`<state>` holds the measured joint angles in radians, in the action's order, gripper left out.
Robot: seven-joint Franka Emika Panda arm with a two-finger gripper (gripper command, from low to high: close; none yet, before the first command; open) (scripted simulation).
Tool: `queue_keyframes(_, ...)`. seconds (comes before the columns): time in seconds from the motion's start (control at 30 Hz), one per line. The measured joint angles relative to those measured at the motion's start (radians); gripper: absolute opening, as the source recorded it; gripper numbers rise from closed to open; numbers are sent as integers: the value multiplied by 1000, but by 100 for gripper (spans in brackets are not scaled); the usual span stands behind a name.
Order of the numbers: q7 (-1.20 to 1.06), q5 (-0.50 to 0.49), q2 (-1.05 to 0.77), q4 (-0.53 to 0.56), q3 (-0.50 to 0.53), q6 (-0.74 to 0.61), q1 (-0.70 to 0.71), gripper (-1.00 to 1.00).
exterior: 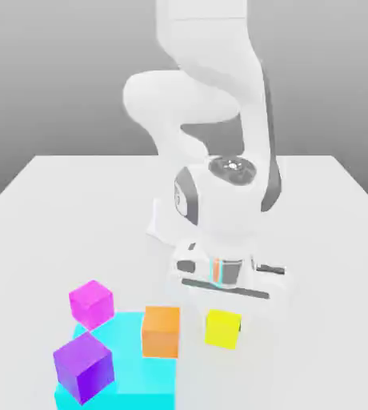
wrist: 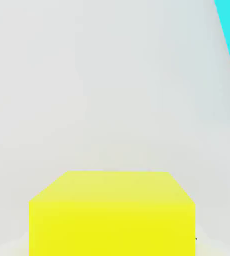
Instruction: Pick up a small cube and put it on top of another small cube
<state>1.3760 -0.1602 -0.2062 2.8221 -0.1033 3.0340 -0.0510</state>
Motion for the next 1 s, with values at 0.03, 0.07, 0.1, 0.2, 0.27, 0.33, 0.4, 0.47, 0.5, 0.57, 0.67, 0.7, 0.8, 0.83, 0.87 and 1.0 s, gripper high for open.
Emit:
queue_keyframes(0.03,-15,20,22,3,-18,-17,13,-100)
queue_keyframes(0.07,-30,42,44,7,-34,-35,23,-100)
queue_keyframes(0.1,-45,63,66,10,-48,-53,32,-100)
queue_keyframes(0.2,-87,119,131,23,-70,-106,40,-100)
queue_keyframes(0.27,-107,144,173,32,-76,-140,39,-100)
queue_keyframes(0.33,-128,171,209,32,-71,-170,29,-100)
queue_keyframes(0.4,-159,222,231,-14,-63,-192,19,-100)
queue_keyframes(0.47,-131,247,266,-72,-30,-254,70,-100)
queue_keyframes(0.5,-106,255,287,-100,-14,-292,96,-100)
queue_keyframes(0.57,-34,247,327,-138,22,-374,147,-100)
queue_keyframes(0.67,96,216,389,-176,82,-504,239,-100)
queue_keyframes(0.7,139,205,409,-188,101,-547,273,-100)
queue_keyframes(0.8,243,162,431,-190,134,-614,352,-100)
queue_keyframes(0.83,254,156,409,-182,137,-589,360,-100)
queue_keyframes(0.87,258,153,381,-173,139,-555,364,-100)
queue_keyframes(1.0,260,155,300,-150,141,-454,365,100)
